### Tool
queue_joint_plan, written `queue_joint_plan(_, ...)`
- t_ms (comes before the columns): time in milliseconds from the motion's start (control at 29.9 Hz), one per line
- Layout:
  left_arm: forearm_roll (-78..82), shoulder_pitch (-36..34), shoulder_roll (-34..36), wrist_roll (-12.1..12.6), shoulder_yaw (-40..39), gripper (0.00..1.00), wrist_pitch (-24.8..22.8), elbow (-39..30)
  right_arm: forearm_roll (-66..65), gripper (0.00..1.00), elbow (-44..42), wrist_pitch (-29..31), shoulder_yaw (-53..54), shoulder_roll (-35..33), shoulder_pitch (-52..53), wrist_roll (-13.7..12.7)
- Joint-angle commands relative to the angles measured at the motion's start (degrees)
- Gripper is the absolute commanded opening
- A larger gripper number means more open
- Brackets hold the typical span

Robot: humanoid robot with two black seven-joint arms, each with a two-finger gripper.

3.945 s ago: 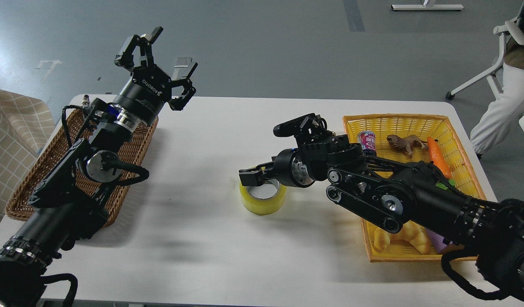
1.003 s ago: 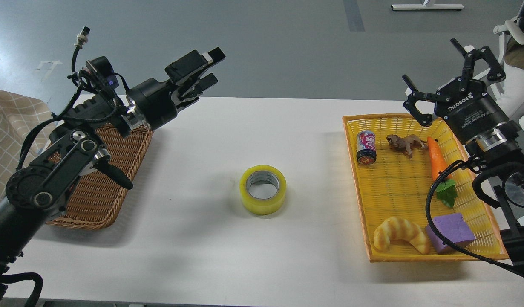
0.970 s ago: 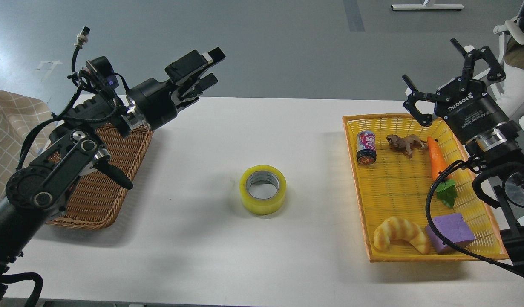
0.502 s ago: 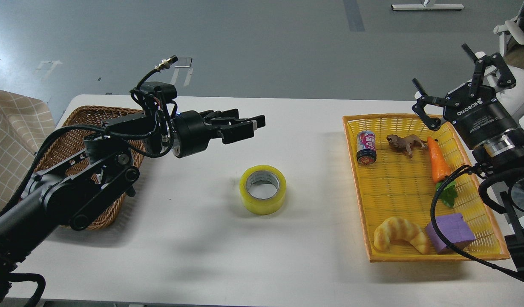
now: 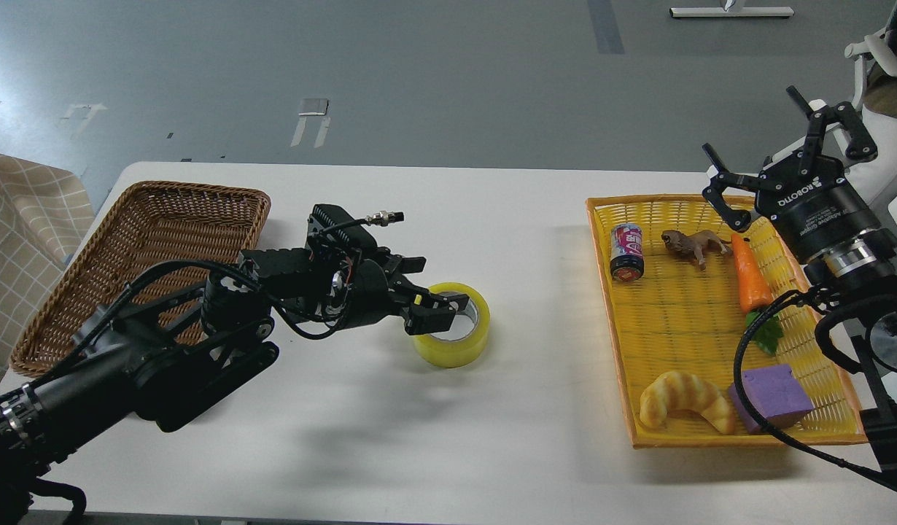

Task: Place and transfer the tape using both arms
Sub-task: 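Reach the left gripper toward the tape roll on the table, then close the left gripper on the tape roll's rim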

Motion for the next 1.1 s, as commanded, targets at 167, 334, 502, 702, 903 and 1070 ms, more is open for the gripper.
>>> queue_joint_plan(167, 0.0, -1.1, -3.2, 3.6, 0.5, 0.98, -0.2, 4.8, 0.0, 1.00, -0.2, 0.0, 0.0, 0.0, -0.4, 0.0)
queue_joint_plan(334, 0.0, -1.3, -3.2, 4.1, 2.5, 0.97, -0.2, 4.9, 0.0, 1.00, -0.2, 0.0, 0.0, 0.0, -0.8, 0.1)
queue_joint_plan(502, 0.0, -1.1, -3.2, 4.2, 3.5, 0.89, -0.2, 5.4, 0.0, 1.00, -0.2, 0.0, 0.0, 0.0, -1.0, 0.1)
queue_joint_plan(702, 0.0, -1.2, -3.2, 6.3, 4.0, 0.42, -0.2, 7.4, 0.0, 1.00, -0.3, 0.0, 0.0, 0.0, -1.3, 0.1)
queue_joint_plan(903, 0.0, -1.6, -3.1, 6.0, 5.5, 0.00, -0.2, 7.7, 0.0, 1.00, -0.4, 0.0, 0.0, 0.4, -1.3, 0.1)
queue_joint_plan(1070, 0.0, -2.3, -3.4, 4.0, 5.5, 0.00, -0.1, 7.5, -0.1, 1.00, -0.7, 0.0, 0.0, 0.5, -1.5, 0.1)
